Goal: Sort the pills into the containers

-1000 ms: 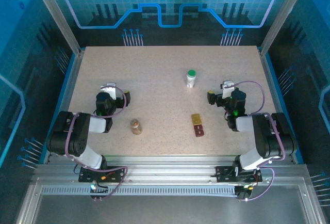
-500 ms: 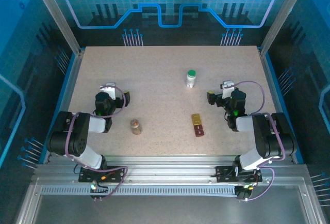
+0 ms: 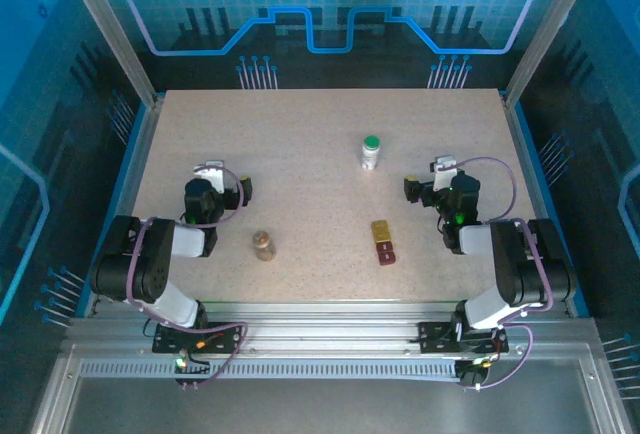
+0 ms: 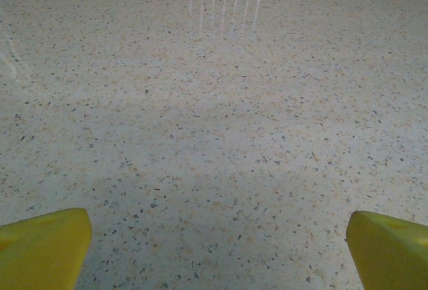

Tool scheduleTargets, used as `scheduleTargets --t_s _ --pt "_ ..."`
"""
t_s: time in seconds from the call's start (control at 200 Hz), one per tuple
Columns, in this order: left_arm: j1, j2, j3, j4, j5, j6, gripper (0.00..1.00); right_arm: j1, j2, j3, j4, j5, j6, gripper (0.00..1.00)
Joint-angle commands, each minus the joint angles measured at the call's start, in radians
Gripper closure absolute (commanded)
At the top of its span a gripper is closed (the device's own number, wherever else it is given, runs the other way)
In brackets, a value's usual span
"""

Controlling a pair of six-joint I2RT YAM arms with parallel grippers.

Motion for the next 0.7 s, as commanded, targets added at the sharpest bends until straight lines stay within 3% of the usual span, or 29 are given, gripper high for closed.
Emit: scheduleTargets --t_s 0.0,0.32,0.695 --pt "0.007 -0.019 0.009 0.015 0.019 0.003 0.01 0.012 -0.002 0.004 0.002 0.019 -0.013 0.00" --pt "-0.018 -0.056 0.013 -0.021 -0.073 0.004 0.01 0.020 -0.002 0.001 0.006 0.033 -0.016 0.00" --pt "-0.077 -0.259 -0.011 -0.159 -0.310 -0.031 0.01 0.048 -0.045 -0.008 -0.008 0.142 -0.011 0.00"
